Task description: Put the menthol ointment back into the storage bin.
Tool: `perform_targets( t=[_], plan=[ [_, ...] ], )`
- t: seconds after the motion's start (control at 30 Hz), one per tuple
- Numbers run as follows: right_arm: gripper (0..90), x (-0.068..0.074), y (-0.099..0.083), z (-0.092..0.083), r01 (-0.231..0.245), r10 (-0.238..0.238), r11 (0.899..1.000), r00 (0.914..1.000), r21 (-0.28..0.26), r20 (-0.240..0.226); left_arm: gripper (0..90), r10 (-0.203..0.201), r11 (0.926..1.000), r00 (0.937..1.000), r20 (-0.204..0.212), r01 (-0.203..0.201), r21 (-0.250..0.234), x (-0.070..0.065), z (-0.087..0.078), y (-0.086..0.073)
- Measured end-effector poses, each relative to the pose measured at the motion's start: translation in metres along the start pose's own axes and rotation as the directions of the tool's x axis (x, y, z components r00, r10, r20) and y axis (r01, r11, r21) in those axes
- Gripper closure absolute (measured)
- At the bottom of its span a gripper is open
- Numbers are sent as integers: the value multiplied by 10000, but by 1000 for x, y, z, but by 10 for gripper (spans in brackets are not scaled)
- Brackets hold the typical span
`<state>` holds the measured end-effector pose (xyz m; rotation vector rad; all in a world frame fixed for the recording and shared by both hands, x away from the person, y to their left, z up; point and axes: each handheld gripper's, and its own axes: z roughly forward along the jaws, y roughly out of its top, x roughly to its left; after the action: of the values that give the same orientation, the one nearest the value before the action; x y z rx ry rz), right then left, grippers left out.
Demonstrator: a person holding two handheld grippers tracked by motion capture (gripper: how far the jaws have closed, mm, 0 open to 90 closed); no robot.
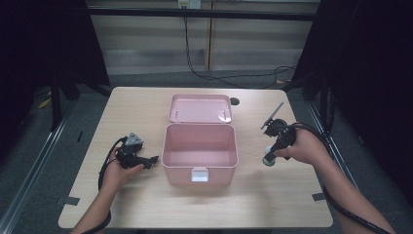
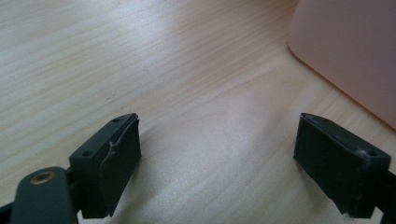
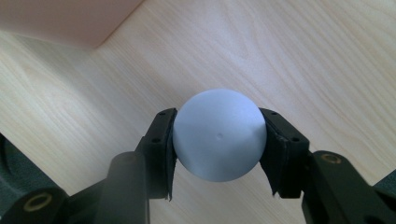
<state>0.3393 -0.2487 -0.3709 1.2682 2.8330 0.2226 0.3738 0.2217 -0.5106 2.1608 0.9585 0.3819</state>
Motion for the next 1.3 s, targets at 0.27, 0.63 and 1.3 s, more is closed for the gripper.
perform_targets(
  t=[0.27, 0.63, 1.3],
  plan=[
    [511, 4, 11, -13, 107, -107, 9999, 9999, 1, -47, 140, -1, 10000, 10000, 32, 1, -8, 0, 0, 0],
    [511, 11, 30, -32, 149, -149, 9998, 9999, 97, -49, 138, 23, 10000, 10000, 64, -23, 28, 0, 0, 0],
    [511, 17, 59, -59, 69, -69, 10000, 10000, -4, -10, 138, 21, 10000, 10000, 59, -21, 31, 0, 0, 0]
  ],
)
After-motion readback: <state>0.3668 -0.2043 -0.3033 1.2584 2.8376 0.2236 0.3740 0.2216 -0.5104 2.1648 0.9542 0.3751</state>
